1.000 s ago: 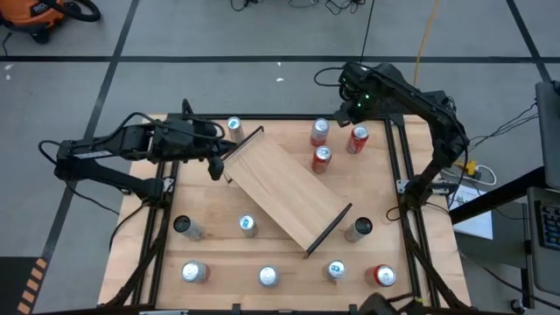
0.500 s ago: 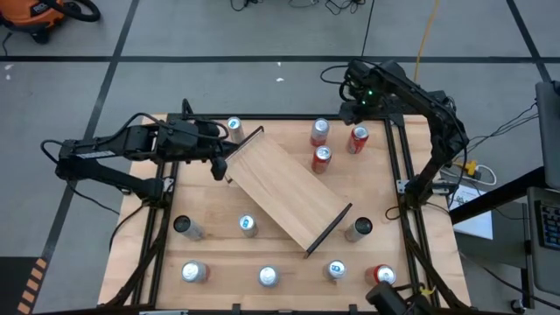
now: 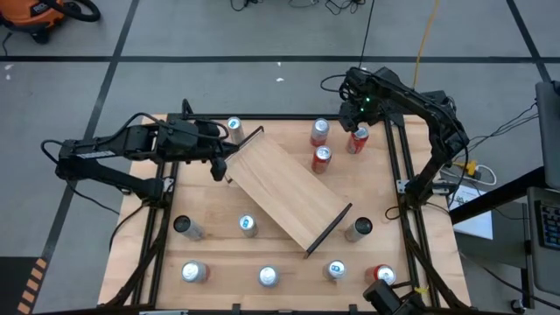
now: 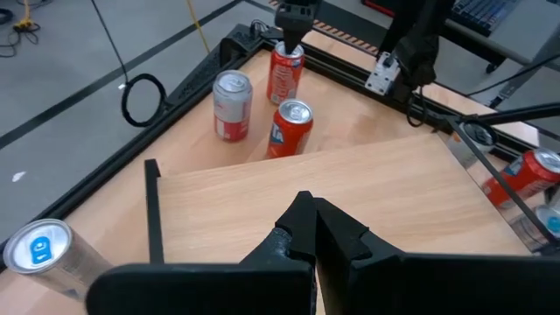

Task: Place canned beverage on shelf
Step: Put the top red soda can on the shelf

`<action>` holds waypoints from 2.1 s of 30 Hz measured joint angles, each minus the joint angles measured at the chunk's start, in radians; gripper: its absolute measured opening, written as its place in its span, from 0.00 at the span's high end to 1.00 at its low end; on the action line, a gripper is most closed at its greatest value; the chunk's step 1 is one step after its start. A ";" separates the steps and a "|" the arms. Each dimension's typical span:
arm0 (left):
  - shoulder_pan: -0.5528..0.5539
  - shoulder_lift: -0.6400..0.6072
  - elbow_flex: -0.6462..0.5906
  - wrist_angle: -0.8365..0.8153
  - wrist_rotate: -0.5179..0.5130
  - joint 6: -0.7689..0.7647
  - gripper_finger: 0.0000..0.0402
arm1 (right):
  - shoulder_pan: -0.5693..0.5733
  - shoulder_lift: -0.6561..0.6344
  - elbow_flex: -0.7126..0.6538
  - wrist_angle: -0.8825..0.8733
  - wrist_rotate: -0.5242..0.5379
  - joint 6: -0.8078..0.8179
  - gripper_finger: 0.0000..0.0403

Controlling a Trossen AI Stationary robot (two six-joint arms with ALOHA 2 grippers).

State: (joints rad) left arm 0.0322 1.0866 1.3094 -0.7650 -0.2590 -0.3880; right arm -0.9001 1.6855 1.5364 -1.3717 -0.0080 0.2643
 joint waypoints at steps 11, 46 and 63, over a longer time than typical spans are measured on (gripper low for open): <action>0.000 0.000 0.000 0.000 0.003 0.001 1.00 | 0.000 0.000 -0.013 0.076 0.003 0.004 0.19; 0.000 0.000 0.000 -0.005 0.002 0.008 1.00 | -0.003 0.130 -0.016 0.015 0.005 -0.044 0.25; 0.000 0.000 0.000 -0.009 -0.001 0.008 1.00 | -0.002 0.119 -0.060 0.004 0.004 -0.015 0.21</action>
State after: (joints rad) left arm 0.0322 1.0866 1.3098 -0.7738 -0.2597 -0.3801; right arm -0.9020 1.8041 1.4767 -1.3674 -0.0042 0.2490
